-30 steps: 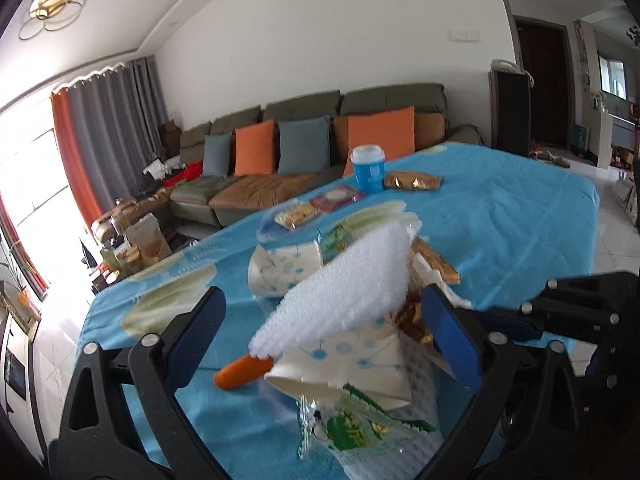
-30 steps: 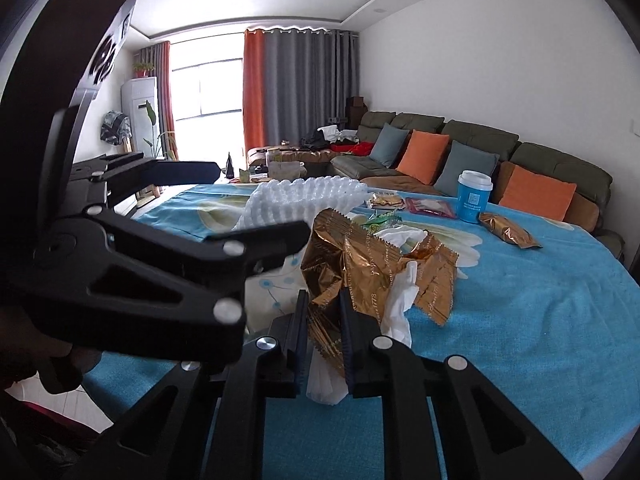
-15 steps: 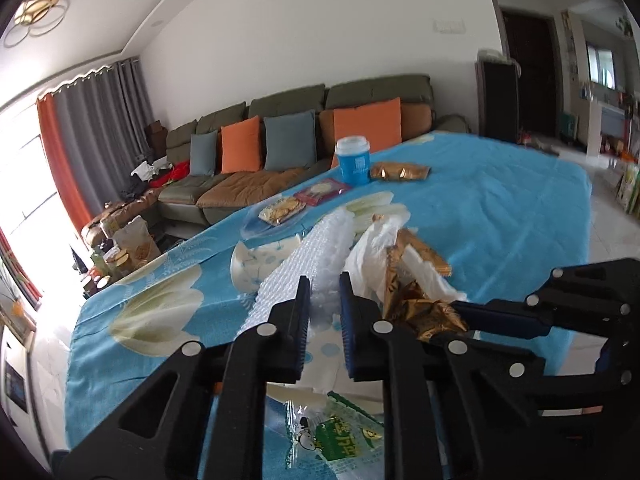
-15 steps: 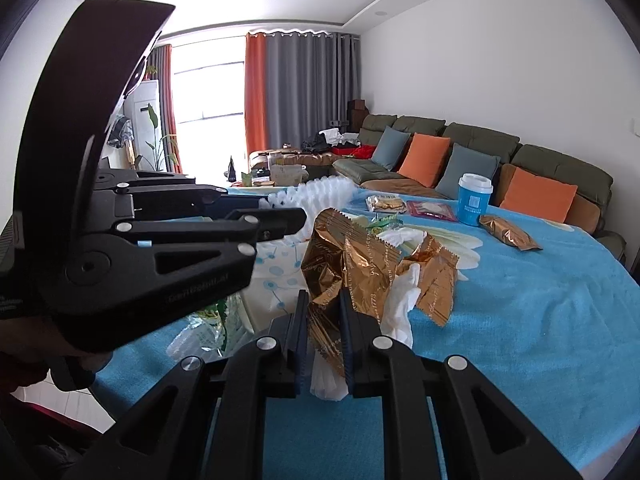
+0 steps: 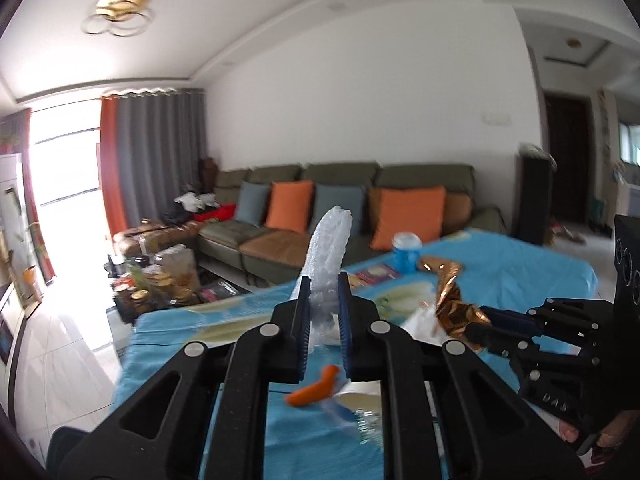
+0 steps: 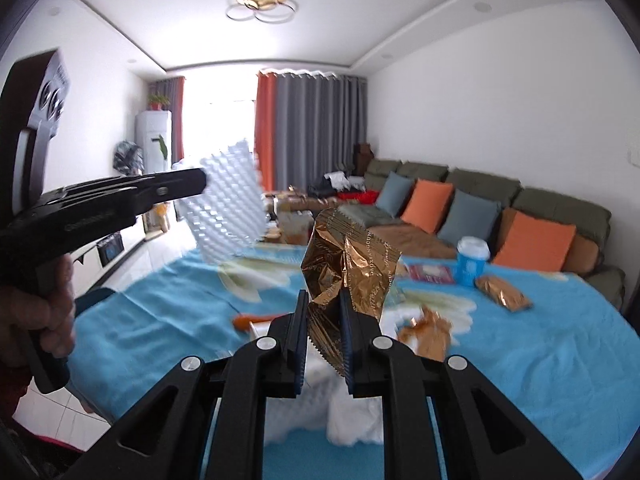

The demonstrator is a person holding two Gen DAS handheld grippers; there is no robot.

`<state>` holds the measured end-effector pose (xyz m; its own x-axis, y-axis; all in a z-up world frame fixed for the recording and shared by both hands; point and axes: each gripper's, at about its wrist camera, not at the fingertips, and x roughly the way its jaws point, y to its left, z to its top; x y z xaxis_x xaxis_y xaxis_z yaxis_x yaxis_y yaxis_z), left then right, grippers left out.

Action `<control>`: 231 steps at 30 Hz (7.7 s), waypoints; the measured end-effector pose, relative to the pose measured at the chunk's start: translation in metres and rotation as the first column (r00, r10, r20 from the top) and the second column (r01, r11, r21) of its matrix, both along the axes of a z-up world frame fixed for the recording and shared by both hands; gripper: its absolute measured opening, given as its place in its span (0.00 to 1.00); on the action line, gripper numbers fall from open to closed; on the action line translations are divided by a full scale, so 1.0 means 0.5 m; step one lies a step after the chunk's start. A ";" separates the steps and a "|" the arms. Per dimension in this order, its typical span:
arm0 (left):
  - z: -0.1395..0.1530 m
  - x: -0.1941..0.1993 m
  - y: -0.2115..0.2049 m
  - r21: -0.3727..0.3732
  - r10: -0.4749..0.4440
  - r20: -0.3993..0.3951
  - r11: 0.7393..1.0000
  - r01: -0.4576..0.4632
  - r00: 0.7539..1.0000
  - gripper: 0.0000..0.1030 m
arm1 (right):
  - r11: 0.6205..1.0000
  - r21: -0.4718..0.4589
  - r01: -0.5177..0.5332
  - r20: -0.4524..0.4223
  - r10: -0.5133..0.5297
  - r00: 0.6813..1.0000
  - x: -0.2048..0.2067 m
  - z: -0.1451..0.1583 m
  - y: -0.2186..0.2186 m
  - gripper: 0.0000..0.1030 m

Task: Collect trash
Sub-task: 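Lift both held items and carry them over the teal trash bin, then open both grippers over the teal bin to drop the items, then move both open grippers back over the trash on the table, then close the right gripper on the white tissue while the left gripper approaches the clear wrapper, then grasp the clear green-trimmed plastic wrapper with the left gripper and lift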

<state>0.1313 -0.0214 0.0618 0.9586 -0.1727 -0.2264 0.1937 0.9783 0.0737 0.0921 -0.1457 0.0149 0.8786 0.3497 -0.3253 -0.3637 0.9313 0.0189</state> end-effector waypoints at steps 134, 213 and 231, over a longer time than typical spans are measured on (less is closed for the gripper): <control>-0.203 0.028 -0.048 -0.120 -0.057 -0.356 0.993 0.015 0.933 0.95 | 0.983 0.064 0.172 -0.256 -0.150 0.955 0.072 -0.134 -0.149 0.90; -0.298 0.140 0.107 -0.225 0.068 -0.525 0.950 -0.215 0.848 0.54 | 0.993 -0.003 0.121 -0.401 -0.112 0.909 0.092 -0.159 -0.105 0.07; -0.244 0.076 0.128 -0.253 0.102 -0.397 0.943 -0.215 0.912 0.32 | 0.993 0.019 0.119 -0.250 -0.110 0.962 0.048 -0.076 -0.100 0.06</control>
